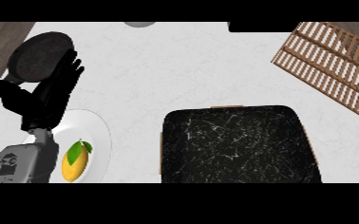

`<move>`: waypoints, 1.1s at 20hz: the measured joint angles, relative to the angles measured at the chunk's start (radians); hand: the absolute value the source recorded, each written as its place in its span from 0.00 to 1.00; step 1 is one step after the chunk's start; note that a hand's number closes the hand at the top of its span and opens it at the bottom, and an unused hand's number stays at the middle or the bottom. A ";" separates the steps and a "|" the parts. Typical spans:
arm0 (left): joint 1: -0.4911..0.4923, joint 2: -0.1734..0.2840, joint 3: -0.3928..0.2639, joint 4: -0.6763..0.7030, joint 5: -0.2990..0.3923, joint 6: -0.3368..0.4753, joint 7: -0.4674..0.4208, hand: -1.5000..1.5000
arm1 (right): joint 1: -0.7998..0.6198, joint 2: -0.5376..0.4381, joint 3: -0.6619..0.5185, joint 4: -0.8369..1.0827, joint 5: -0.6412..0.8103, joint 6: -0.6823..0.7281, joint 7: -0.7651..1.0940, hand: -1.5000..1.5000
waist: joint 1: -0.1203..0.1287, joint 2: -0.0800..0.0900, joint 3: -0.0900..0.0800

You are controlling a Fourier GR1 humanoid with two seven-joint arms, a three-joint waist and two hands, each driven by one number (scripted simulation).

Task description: Pick the squash from the tray and place it in the tiered shelf

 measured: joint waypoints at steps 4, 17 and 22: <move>-0.015 -0.006 -0.008 -0.001 -0.003 0.000 0.010 0.50 | -0.093 -0.047 -0.034 0.266 -0.039 0.126 -0.079 1.00 | 0.019 0.004 0.001; -0.033 -0.019 -0.010 0.008 -0.009 -0.003 0.018 0.50 | -0.479 -0.067 0.113 0.929 0.172 0.326 -0.400 1.00 | 0.034 0.006 0.001; -0.050 -0.021 -0.007 0.012 -0.014 0.002 0.023 0.50 | -0.620 -0.068 0.154 1.136 0.268 0.368 -0.507 1.00 | 0.035 0.007 0.001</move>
